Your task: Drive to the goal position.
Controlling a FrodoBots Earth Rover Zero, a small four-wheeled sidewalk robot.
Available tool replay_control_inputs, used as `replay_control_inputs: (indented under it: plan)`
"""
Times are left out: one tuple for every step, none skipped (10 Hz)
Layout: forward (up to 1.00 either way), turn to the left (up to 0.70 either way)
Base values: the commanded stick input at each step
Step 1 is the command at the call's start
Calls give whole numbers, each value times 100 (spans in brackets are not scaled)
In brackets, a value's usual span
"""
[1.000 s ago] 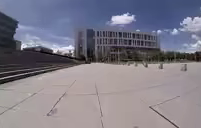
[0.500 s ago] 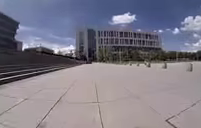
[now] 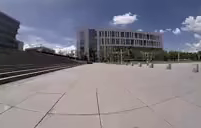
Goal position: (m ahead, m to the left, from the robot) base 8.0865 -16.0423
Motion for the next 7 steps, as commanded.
replay_control_inputs:
  plan:
    - [70,0]
    - [70,-27]
    - [70,-35]
    - [70,-35]
    - [70,-35]
    - [70,-35]
    - [70,-35]
